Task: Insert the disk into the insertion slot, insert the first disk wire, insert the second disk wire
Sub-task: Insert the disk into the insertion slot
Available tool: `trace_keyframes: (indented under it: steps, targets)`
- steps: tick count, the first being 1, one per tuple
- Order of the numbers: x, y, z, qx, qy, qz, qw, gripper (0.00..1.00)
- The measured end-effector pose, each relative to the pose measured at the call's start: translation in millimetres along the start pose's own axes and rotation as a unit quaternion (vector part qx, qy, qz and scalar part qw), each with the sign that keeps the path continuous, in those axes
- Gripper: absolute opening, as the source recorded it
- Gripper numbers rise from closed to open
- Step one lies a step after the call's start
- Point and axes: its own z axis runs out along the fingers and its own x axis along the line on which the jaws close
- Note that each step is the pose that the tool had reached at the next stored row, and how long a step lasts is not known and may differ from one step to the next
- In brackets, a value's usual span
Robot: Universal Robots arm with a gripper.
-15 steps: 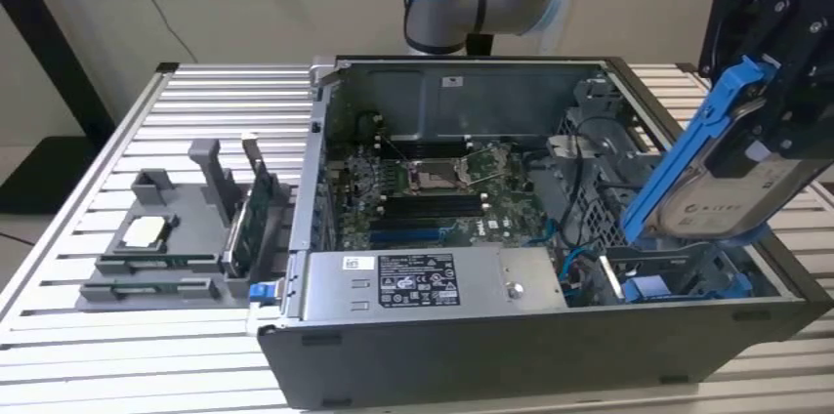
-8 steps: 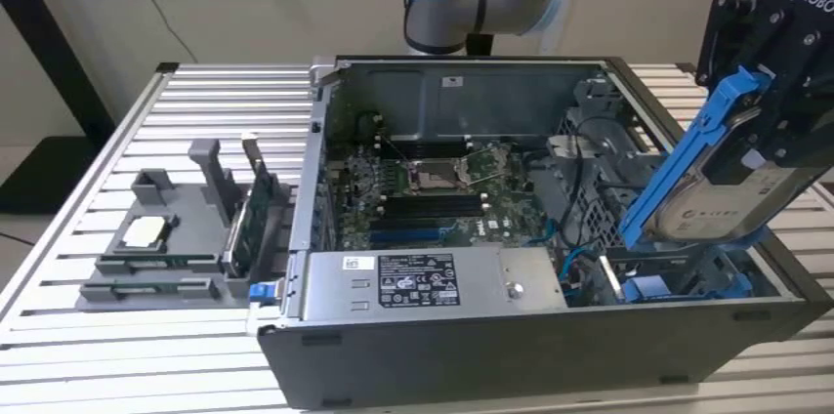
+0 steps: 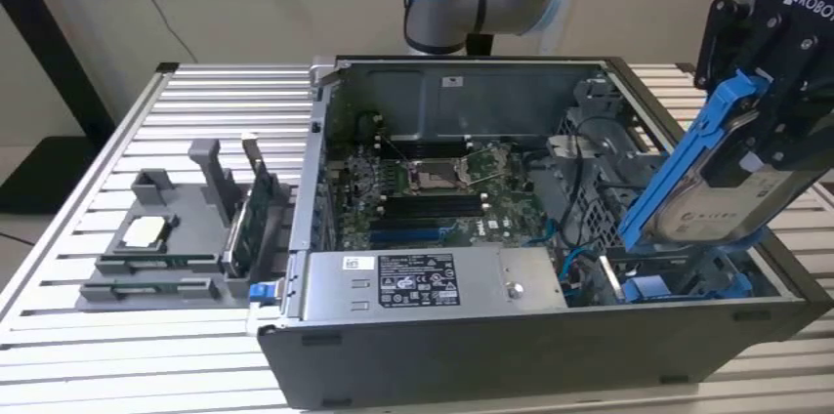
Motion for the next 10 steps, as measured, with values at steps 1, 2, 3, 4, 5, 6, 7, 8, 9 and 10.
trace_keyframes:
  steps: [1, 2, 3, 4, 5, 6, 7, 8, 9, 10]
  targets:
    - [0.0, -0.1, 1.3, 0.0, -0.0001, 0.0, 1.0, 0.33]
    - [0.0, -0.1, 2.8, 0.0, -0.0001, 0.0, 1.0, 0.33]
    - [0.0, -0.3, 4.4, 0.0, -0.0001, 0.0, 1.0, 0.33]
    - [0.0, -0.4, 6.0, 0.0, -0.0001, 0.0, 1.0, 0.33]
    - [0.0, -0.6, 7.7, 0.0, -0.0001, 0.0, 1.0, 0.33]
    - [0.0, -0.8, 9.4, 0.0, 0.0, 0.0, 1.0, 0.33]
    - [0.0, -1.1, 11.1, 0.0, -0.0001, 0.0, 1.0, 0.33]
    - [-0.1, -1.5, 12.5, 0.0, 0.0, 0.0, 1.0, 0.33]
    - [-0.1, -1.9, 14.0, 0.0, 0.0, 0.0, 1.0, 0.33]
    - [-0.1, -2.3, 15.5, 0.0, -0.0001, 0.0, 1.0, 0.33]
